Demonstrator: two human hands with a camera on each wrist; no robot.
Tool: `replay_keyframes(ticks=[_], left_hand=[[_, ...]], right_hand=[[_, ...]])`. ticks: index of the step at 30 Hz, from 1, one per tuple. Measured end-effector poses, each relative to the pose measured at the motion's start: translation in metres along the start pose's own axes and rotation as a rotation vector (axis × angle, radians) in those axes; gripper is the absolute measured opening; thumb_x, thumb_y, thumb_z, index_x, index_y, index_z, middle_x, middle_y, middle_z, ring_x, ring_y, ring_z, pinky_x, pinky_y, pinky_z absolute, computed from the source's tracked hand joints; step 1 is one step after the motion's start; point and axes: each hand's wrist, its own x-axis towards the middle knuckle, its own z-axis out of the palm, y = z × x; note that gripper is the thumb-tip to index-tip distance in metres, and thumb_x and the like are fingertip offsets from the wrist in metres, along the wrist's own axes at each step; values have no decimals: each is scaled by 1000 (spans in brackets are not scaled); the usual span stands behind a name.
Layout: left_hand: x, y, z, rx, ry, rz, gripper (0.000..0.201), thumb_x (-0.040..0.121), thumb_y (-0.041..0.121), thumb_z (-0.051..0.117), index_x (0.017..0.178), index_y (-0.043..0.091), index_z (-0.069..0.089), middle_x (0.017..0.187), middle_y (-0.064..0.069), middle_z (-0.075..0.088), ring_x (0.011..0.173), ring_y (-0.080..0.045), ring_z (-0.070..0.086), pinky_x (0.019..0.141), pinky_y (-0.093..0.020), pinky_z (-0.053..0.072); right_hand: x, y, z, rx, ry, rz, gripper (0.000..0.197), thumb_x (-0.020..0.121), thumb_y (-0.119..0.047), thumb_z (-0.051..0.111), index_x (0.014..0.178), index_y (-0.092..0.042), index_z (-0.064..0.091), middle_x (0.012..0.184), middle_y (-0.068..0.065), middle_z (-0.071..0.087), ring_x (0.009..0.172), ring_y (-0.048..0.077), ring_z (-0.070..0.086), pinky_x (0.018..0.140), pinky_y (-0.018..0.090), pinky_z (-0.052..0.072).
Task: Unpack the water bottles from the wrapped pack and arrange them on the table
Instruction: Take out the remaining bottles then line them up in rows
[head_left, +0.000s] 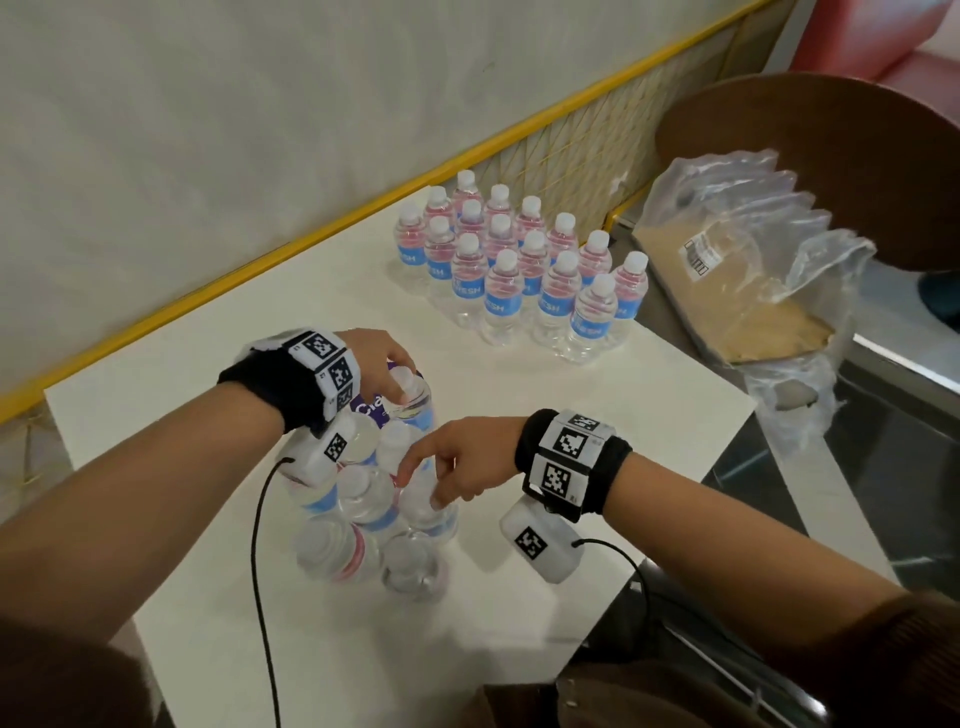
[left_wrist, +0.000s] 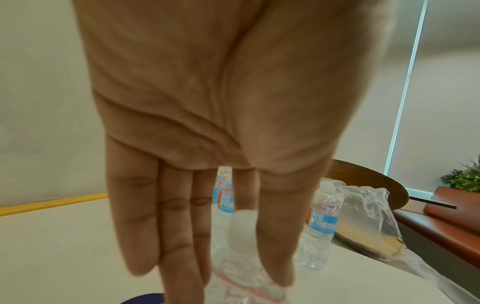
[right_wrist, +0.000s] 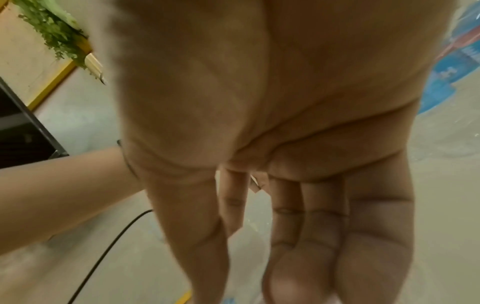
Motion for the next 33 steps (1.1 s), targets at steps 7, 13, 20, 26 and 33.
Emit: replay_keyframes(ticks=[7,13,20,26,33], left_hand=[[-5,11,1,-63,112,26,26,79,24,72,103,13,71,58,10,60,60,-14,66,72,-28,54],[0,38,-3,-135,87,68,27,79,17,74,102,4,70,70,-2,68,61,-16,68,63,-24,54],[22,80,-7,-204,92,133,32,83,18,71,110,2,66,84,-8,71,72,-20,69,59,-20,50],[46,113,-7,-223,185,173,36,90,21,62,121,3,61,120,-17,66,91,-26,72,77,-29,53],[67,130,-11,-158,219,155,48,93,28,57,135,6,49,142,-15,45,123,-34,52,103,-36,43]], right_hand=[[-2,-1,16,-135,229,43,34,79,-26,72,111,-21,62,74,-7,51,76,18,48,70,25,38],[-18,26,0,-124,382,191,28,80,-22,67,107,-21,63,88,1,55,79,20,50,69,25,39],[-48,69,-41,-114,519,352,29,82,-19,65,111,-21,63,111,5,65,94,20,56,80,25,42],[-57,98,-72,-118,633,422,34,88,-13,59,122,-14,59,119,9,62,110,28,55,86,28,41],[-58,130,-90,-45,747,497,40,89,-18,58,128,-20,53,122,9,59,114,30,52,90,31,42]])
